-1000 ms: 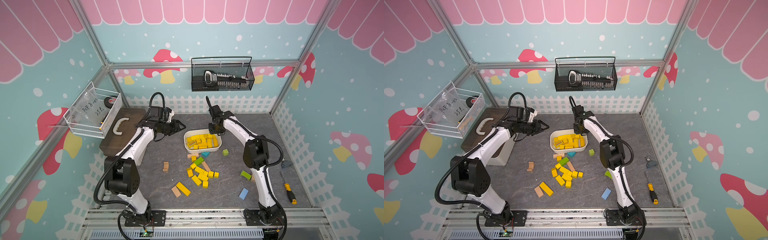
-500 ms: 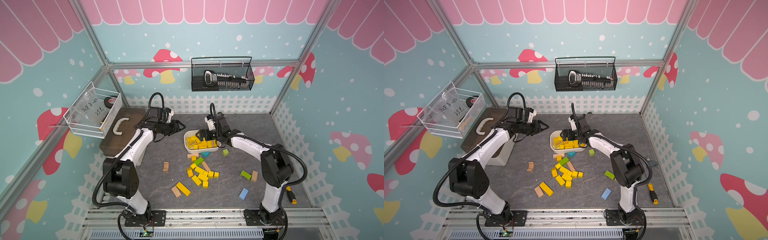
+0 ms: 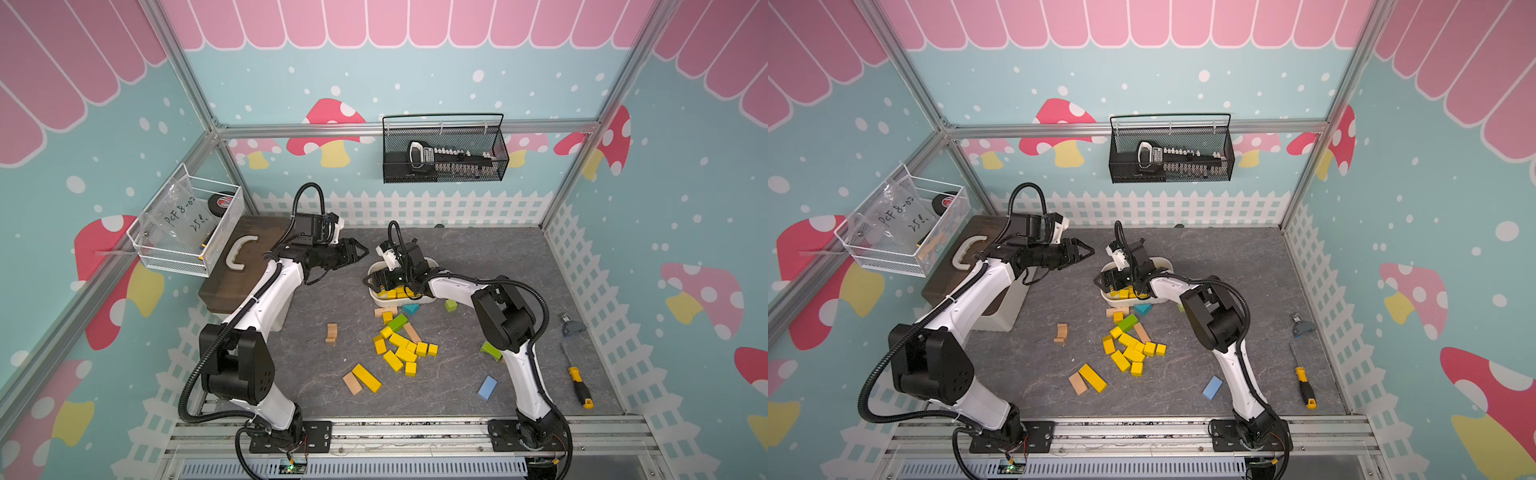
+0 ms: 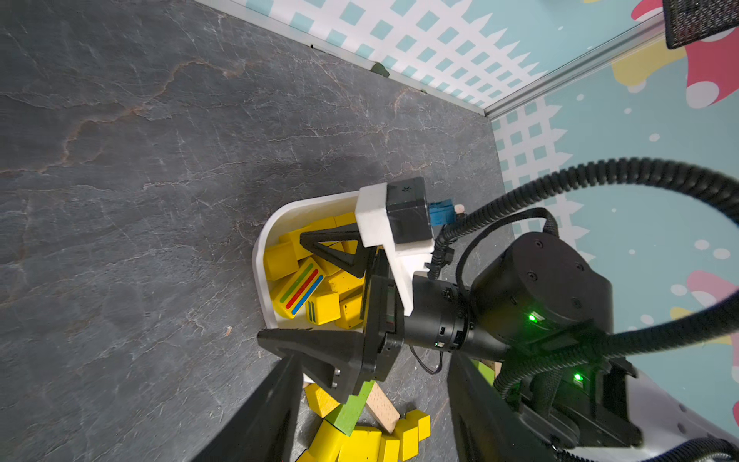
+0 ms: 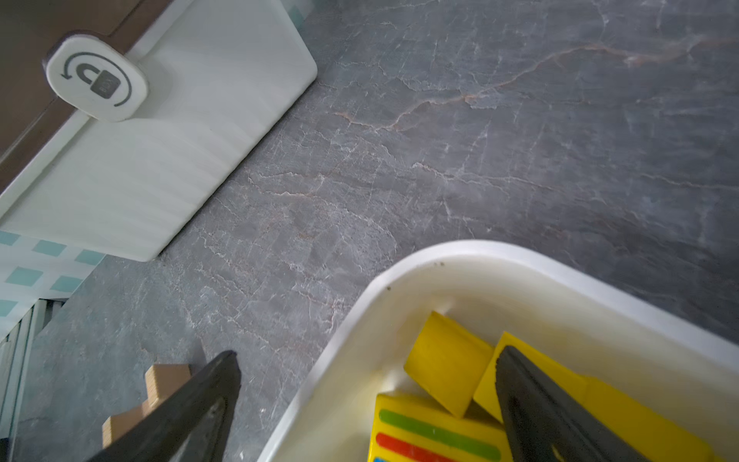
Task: Pick out the yellow building blocks
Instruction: Place the building block in the storage box, then pick up the building block from the center of the board.
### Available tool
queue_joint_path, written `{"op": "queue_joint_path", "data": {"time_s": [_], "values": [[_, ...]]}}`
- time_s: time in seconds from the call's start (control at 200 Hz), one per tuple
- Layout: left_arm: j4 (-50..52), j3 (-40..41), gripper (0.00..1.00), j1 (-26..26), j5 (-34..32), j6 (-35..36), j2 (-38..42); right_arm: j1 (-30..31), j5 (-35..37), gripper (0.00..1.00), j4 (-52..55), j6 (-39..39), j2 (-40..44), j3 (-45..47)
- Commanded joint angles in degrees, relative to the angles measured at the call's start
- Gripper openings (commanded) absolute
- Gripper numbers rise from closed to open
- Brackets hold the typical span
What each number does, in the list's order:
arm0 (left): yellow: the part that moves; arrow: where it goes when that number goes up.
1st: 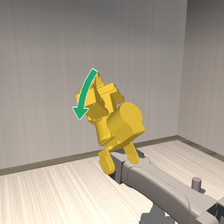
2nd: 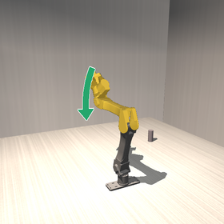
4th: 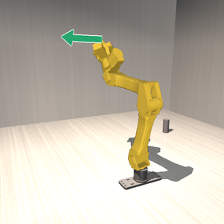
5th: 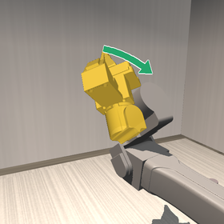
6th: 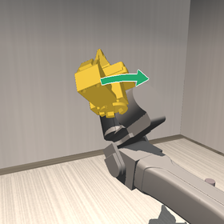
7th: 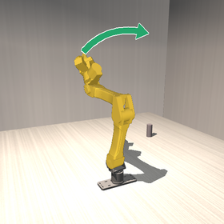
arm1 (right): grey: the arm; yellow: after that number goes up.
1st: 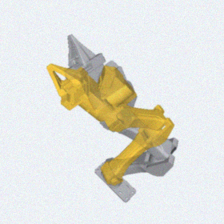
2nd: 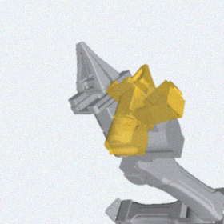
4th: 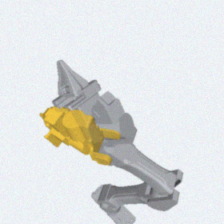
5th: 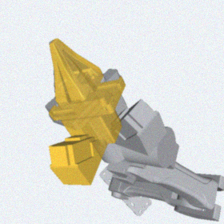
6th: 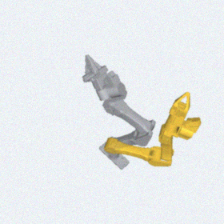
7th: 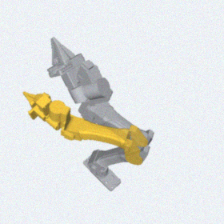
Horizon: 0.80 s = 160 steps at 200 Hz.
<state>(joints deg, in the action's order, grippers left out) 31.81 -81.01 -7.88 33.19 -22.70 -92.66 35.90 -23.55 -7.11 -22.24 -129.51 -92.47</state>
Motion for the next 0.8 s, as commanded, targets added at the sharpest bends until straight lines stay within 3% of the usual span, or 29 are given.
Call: {"op": "queue_joint_path", "data": {"time_s": [0.0, 0.12, 0.395, 0.625, 0.796], "values": [[-0.6, 0.5, 0.62, 0.7, -0.5, 1.0, 1.2, -0.1, 0.9, 0.99, 4.6, 3.4, -3.1, -2.5], [-0.7, 0.6, 0.62, 0.8, -0.6, 1.0, 1.3, 0.2, 1.3, 0.99, 3.4, 4.5, -0.6, -0.4], [-0.7, 0.5, 0.63, 0.9, -0.3, 0.9, 0.4, -0.9, 4.7, 0.99, -6.2, 5.2, 12.7, 15.4], [-0.3, 0.3, 0.62, 0.9, -0.7, 1.2, 0.5, -4.9, -7.2, 0.99, -10.6, 0.1, 8.1, 12.9], [-0.1, 0.2, 0.62, 1.2, -0.7, 1.3, 0.5, -5.0, -7.9, 0.99, -8.1, -1.1, 3.3, 7.4]]}}
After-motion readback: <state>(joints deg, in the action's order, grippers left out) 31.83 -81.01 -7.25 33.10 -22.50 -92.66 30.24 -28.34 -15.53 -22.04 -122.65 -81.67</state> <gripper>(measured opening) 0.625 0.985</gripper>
